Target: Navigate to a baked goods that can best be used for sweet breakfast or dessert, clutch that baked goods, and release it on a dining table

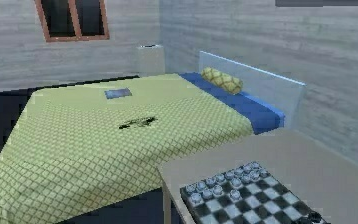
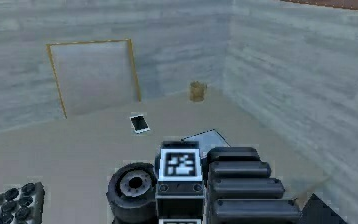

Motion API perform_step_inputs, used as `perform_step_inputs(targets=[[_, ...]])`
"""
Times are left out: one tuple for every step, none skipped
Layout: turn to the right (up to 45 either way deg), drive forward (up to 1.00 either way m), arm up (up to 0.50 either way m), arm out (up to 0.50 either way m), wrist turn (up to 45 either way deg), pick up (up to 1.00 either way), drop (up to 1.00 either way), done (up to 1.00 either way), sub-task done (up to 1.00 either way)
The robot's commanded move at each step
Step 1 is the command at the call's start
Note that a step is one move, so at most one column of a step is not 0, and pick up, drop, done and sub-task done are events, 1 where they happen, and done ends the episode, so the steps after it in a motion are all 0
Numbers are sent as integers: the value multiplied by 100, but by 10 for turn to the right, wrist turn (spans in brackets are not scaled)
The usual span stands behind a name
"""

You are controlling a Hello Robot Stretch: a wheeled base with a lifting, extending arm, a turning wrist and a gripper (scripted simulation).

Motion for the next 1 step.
perform_step_inputs(targets=[[450, 0, 0, 0, 0, 0, 0, 0, 0]])
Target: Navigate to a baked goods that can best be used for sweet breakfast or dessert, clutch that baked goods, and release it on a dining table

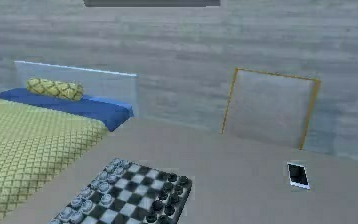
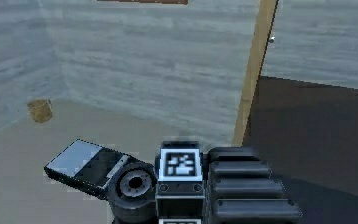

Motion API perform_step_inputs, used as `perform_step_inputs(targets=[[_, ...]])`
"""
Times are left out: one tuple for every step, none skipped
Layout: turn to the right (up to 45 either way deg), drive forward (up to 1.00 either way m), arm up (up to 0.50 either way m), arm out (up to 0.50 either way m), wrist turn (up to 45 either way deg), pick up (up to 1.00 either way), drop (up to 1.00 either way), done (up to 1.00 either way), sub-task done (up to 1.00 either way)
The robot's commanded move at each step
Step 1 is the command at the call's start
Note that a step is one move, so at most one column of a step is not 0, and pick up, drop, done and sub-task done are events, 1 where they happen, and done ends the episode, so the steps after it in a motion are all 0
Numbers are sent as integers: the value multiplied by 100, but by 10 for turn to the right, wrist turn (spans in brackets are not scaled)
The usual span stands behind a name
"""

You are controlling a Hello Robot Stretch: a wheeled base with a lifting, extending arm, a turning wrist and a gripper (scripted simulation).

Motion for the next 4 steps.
perform_step_inputs(targets=[[450, 0, 0, 0, 0, 0, 0, 0, 0], [450, 0, 0, 0, 0, 0, 0, 0, 0], [-450, 0, 0, 0, 0, 0, 0, 0, 0], [-450, 0, 0, 0, 0, 0, 0, 0, 0]])
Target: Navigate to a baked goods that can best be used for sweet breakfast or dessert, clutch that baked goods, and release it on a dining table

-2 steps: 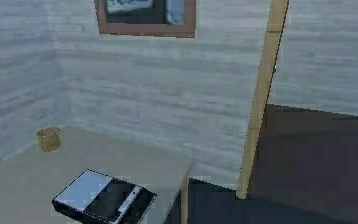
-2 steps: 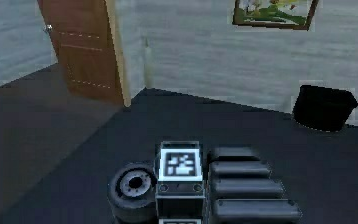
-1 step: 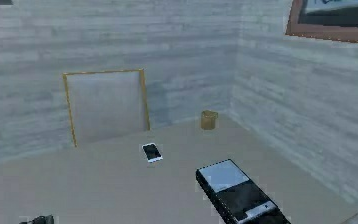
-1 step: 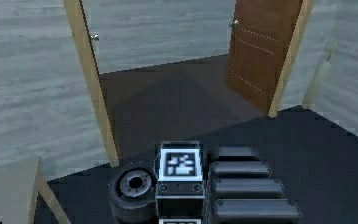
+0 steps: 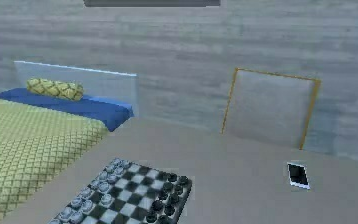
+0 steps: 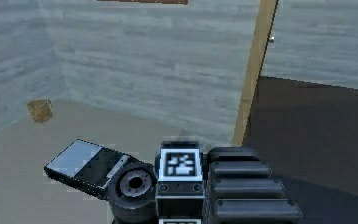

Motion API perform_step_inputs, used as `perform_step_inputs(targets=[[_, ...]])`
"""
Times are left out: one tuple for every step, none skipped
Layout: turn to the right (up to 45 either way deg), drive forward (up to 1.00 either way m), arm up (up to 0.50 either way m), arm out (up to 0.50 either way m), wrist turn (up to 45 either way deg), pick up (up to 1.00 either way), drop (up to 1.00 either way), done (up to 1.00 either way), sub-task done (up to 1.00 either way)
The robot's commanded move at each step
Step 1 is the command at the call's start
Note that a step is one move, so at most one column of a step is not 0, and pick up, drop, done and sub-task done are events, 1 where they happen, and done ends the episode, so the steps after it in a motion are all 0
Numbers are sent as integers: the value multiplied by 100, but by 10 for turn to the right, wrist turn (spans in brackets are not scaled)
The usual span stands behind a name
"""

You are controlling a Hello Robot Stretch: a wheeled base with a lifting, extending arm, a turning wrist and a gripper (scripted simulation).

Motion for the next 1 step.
perform_step_inputs(targets=[[-450, 0, 0, 0, 0, 0, 0, 0, 0]])
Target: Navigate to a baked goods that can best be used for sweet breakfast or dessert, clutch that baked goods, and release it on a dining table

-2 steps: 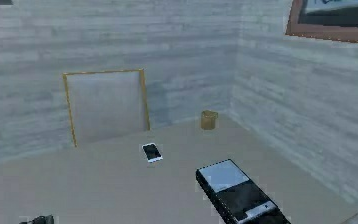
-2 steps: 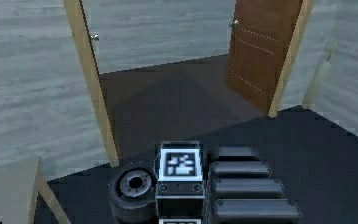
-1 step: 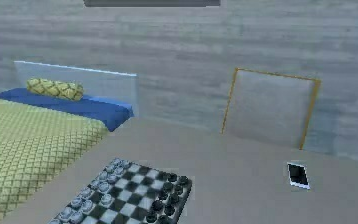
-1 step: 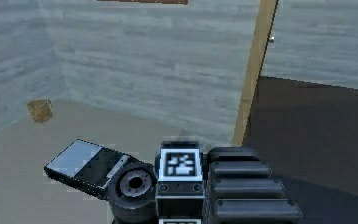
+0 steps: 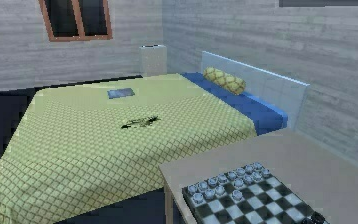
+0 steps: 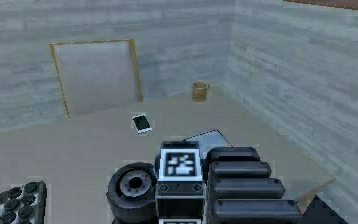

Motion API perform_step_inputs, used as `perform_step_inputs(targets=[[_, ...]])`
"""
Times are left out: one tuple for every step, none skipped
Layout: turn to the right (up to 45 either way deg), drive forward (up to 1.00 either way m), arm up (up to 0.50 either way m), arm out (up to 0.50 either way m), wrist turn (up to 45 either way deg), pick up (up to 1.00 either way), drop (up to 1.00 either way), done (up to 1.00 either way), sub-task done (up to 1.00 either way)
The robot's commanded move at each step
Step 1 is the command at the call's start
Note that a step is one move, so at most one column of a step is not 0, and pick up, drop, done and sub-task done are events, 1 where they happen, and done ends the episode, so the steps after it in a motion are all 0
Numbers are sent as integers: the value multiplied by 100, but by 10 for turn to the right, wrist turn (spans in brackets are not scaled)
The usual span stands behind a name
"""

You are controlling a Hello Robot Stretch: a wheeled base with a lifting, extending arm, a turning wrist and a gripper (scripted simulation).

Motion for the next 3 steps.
perform_step_inputs(targets=[[0, 0, 0, 28, 0, 0, 0, 0, 0], [0, 0, 0, 0, 450, 0, 0, 0, 0], [0, 0, 0, 0, 360, 0, 0, 0, 0]])
